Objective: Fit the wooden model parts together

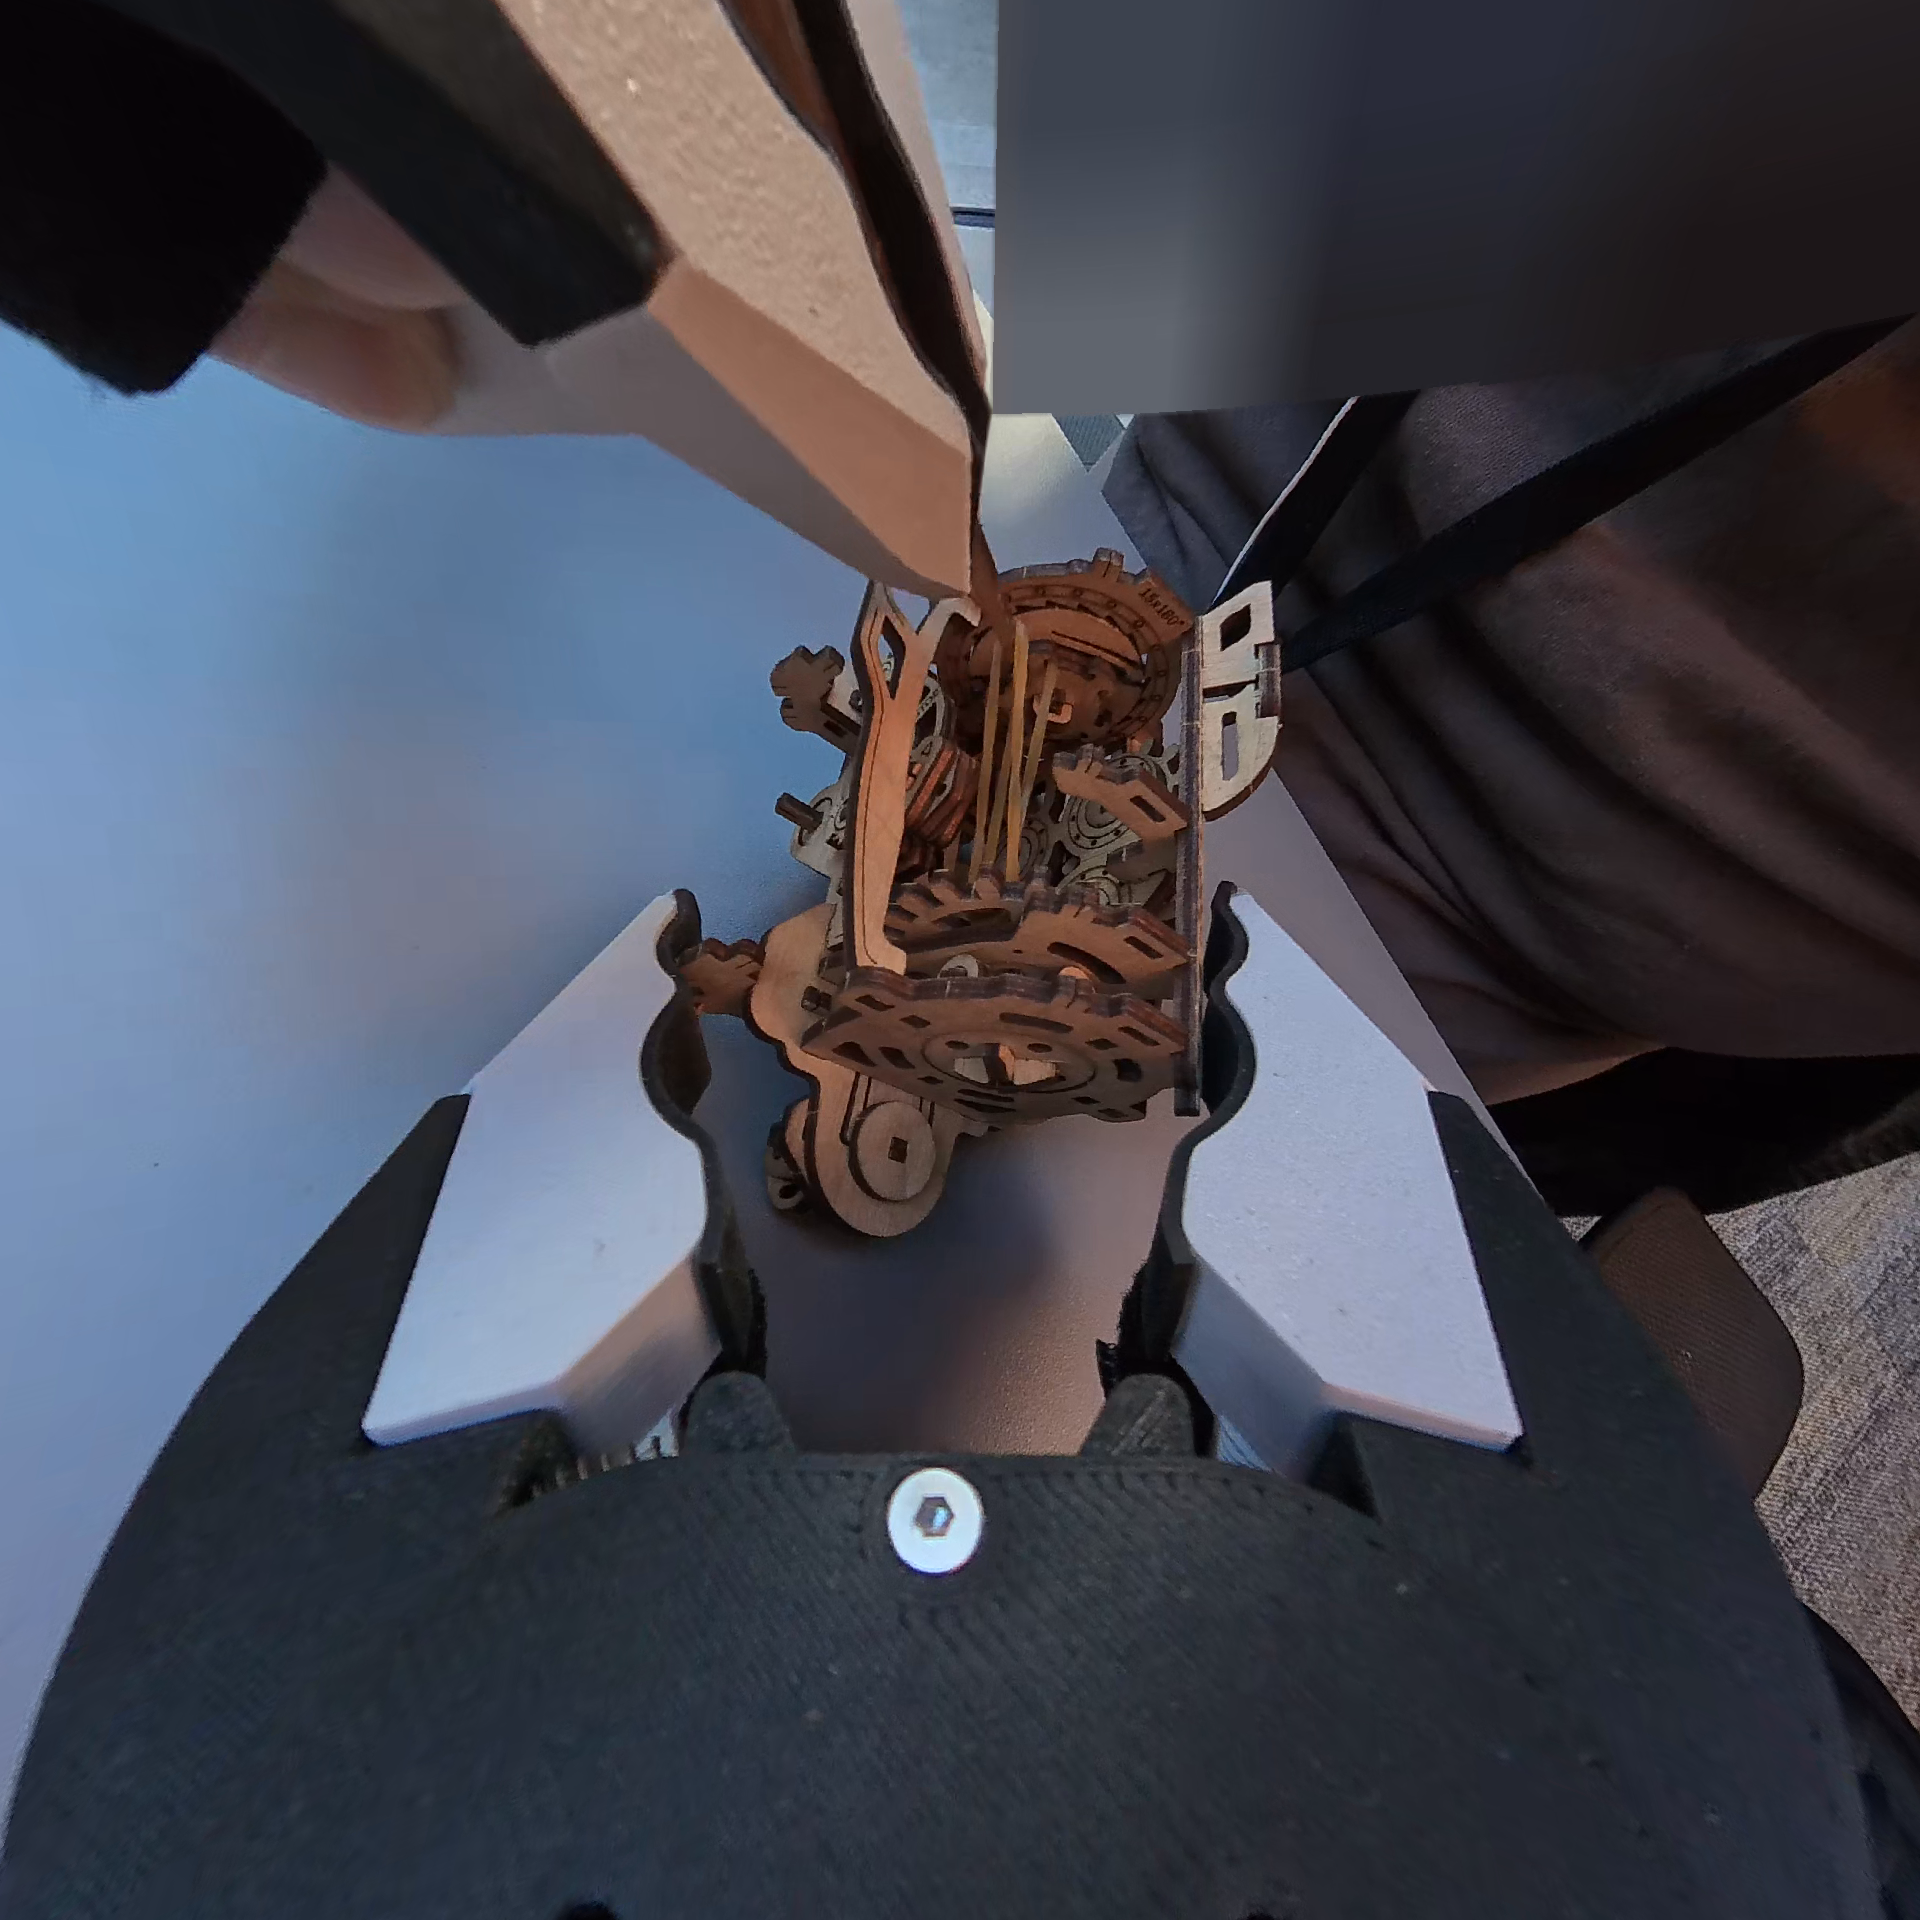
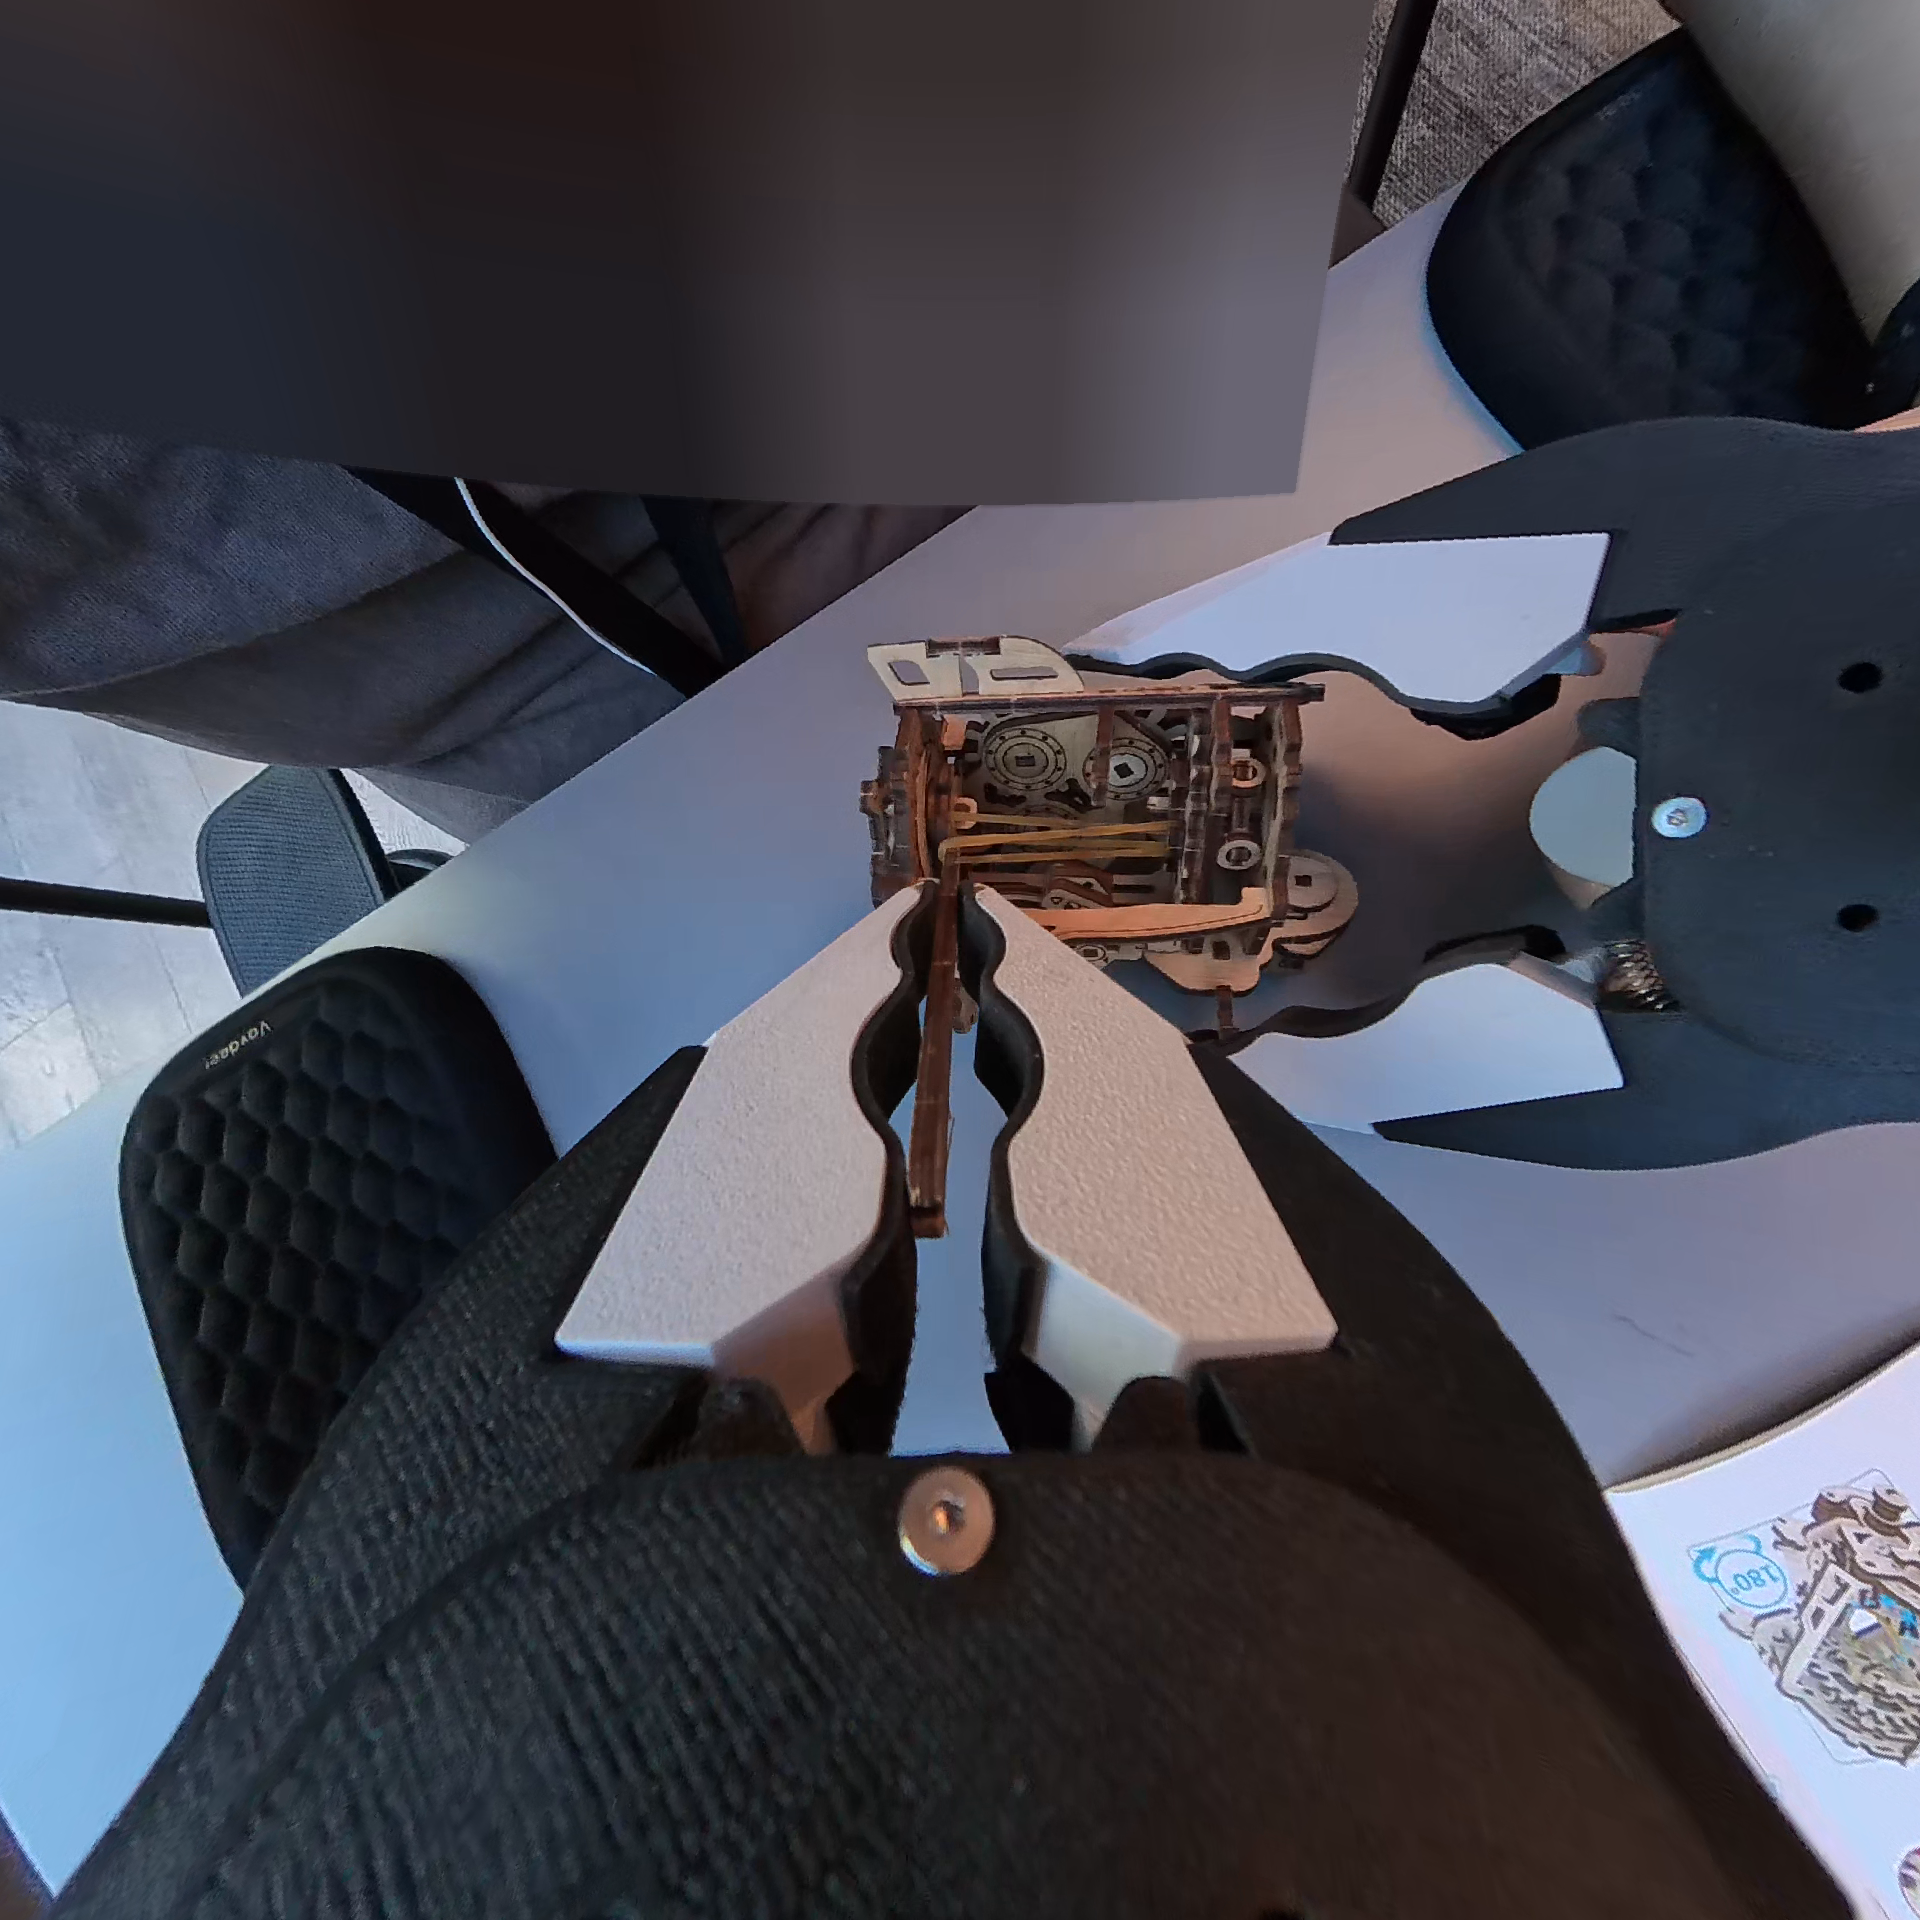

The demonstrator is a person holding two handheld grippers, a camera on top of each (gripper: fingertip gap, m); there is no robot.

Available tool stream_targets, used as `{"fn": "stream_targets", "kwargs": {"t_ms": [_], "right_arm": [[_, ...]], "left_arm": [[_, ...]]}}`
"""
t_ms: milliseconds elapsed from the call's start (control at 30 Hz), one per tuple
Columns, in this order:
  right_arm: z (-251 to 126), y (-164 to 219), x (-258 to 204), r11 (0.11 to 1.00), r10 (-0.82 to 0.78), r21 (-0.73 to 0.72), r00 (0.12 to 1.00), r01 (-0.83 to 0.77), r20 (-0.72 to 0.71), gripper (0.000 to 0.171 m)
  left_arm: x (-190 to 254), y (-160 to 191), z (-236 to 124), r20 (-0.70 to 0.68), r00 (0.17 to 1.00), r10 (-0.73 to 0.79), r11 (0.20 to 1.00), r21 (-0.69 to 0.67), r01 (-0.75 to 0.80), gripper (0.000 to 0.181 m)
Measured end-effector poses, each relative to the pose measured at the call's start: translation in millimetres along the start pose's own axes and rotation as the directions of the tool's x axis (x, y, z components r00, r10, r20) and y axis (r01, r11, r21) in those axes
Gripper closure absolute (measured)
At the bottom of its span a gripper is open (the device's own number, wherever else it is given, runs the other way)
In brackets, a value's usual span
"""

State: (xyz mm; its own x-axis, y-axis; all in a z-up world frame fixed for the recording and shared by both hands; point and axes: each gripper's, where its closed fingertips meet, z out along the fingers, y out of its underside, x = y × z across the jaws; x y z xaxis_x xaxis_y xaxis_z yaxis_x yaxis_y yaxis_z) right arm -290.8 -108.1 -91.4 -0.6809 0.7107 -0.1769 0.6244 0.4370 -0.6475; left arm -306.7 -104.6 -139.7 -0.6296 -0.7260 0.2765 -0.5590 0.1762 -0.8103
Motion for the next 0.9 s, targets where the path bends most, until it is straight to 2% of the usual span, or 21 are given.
{"fn": "stream_targets", "kwargs": {"t_ms": [467,900], "right_arm": [[1.2,-2.5,-5.4,0.999,0.038,0.025,0.999,-0.038,-0.013,0.170],[1.1,-4.7,-6.1,0.989,0.047,0.141,0.996,-0.037,-0.070,0.170]], "left_arm": [[-0.2,-0.2,-0.1,-0.004,1.000,-0.007,1.000,0.001,0.007,0.086],[-0.1,-0.2,-0.2,-0.005,1.000,-0.008,1.000,0.001,0.008,0.086]]}}
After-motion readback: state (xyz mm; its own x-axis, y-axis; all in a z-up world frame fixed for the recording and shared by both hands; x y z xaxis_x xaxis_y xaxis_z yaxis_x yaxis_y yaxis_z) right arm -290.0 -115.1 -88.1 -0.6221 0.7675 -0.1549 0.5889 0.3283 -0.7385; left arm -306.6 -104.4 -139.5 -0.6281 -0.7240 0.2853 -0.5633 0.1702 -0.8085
